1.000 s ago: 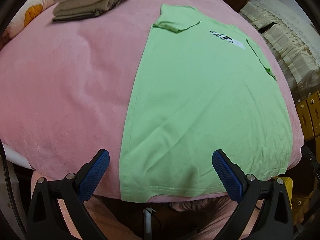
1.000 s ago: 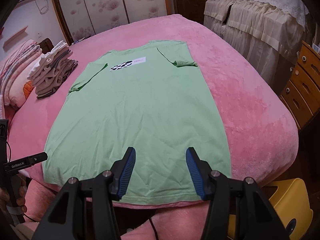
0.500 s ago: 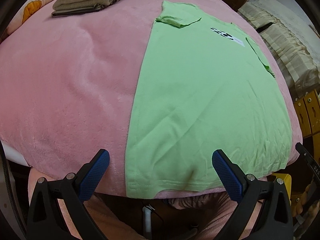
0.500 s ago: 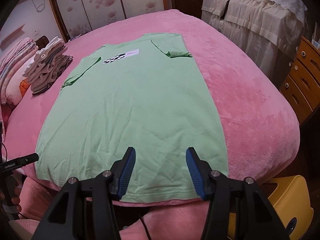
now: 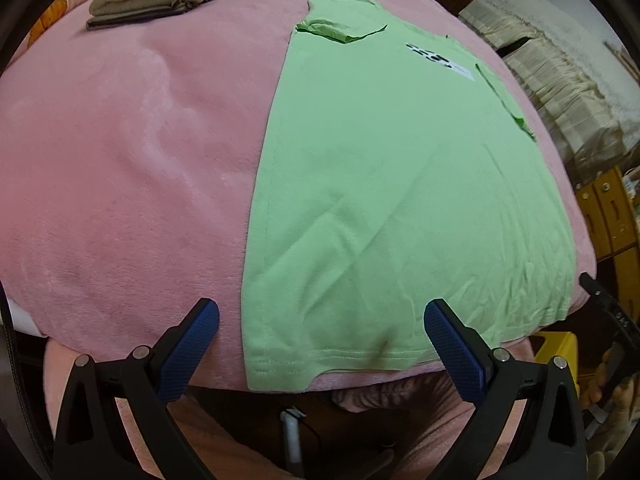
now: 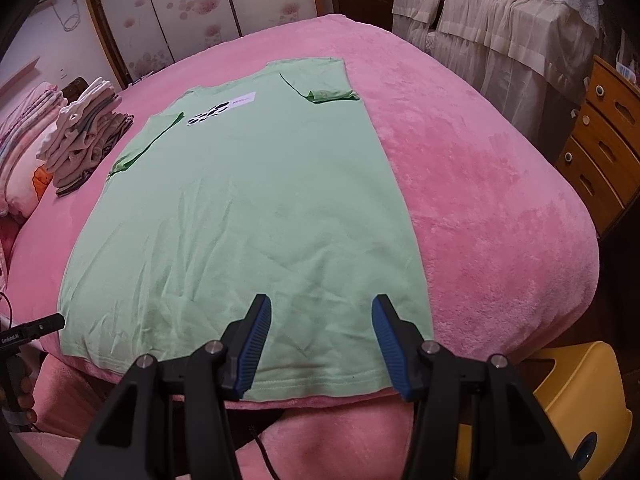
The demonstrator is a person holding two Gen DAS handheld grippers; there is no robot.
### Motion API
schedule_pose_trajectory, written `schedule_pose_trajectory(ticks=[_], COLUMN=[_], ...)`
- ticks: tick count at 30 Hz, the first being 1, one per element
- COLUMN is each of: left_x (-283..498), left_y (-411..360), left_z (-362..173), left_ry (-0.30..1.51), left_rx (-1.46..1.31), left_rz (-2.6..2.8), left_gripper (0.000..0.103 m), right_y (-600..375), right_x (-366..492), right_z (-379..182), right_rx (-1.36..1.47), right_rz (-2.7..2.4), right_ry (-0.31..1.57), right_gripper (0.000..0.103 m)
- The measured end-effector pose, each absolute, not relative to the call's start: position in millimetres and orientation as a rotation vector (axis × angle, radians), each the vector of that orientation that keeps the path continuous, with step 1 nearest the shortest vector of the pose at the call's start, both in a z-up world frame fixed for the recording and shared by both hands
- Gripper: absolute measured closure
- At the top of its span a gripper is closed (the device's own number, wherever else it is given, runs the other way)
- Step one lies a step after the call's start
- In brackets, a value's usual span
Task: Fold small clothes
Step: 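Lower both grippers onto the hem and grasp it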
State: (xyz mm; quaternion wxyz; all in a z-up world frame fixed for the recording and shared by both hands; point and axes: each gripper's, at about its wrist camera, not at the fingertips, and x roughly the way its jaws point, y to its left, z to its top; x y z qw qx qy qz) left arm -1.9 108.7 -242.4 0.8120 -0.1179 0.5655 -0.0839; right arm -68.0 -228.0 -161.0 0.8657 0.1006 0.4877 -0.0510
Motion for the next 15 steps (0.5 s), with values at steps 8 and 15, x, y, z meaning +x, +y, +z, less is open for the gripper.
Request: schedule_pose_trajectory(ticks=[8,15], left_x=[-8,-8], left_y=[120,127], left_z=[-252,-263], left_ry=[1.209,1.202], left_rx=[-0.283,-0.322], left_rz=[-0.258,-0.290], left_gripper=[0.005,0.012], right_y=[-238,-257], right_x=[-78,-84], right_z=[-167,-178], right_rx=[0.206,0.196], right_rz=[-0.075,-0.072], right_ry=[1.017,1.030], right_gripper=[0.050,0.050])
